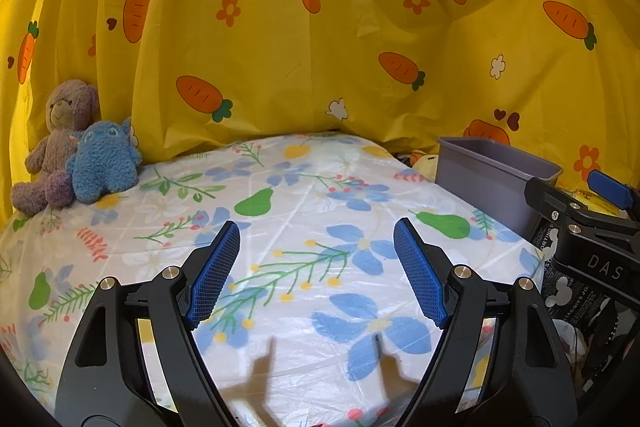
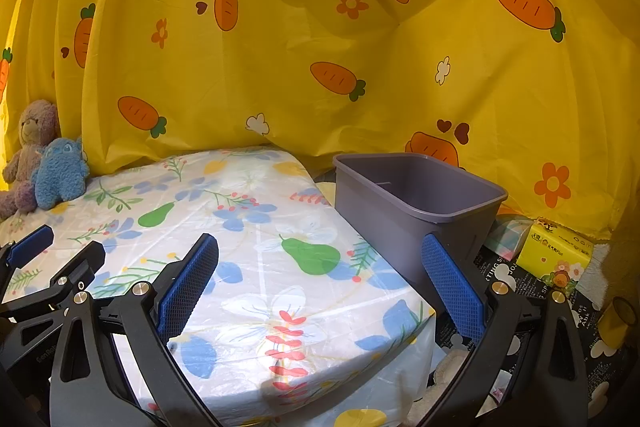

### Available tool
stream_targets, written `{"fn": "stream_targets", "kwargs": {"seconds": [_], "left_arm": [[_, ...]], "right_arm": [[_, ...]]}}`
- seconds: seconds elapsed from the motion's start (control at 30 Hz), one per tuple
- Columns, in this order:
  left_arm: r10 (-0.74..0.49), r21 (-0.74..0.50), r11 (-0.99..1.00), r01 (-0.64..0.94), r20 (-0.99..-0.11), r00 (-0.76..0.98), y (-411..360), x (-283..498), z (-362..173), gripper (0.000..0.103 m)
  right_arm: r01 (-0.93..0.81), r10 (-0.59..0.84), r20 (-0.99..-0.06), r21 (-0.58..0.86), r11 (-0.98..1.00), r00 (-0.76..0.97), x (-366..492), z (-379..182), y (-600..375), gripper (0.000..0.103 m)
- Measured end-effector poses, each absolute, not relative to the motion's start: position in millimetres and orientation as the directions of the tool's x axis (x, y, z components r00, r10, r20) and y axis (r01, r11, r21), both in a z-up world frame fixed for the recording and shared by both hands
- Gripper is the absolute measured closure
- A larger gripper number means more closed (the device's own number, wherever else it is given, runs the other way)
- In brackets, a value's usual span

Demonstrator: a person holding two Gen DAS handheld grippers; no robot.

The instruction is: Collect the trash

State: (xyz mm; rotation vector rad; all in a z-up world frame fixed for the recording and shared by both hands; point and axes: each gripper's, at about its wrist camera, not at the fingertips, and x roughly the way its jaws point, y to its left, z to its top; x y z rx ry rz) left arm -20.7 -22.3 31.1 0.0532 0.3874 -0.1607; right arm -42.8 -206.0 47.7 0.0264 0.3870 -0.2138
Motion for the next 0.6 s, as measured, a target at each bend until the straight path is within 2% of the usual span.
{"fn": "stream_targets", "kwargs": {"seconds": [0.6], "left_arm": [[-0.105, -0.001, 0.993, 0.114, -0.394, 0.913, -12, -19, 33, 0.010]], "right_arm": [[0.213, -0.202, -0.376, -0.013, 0.977, 0.904, -41, 48, -205, 0.005]]}}
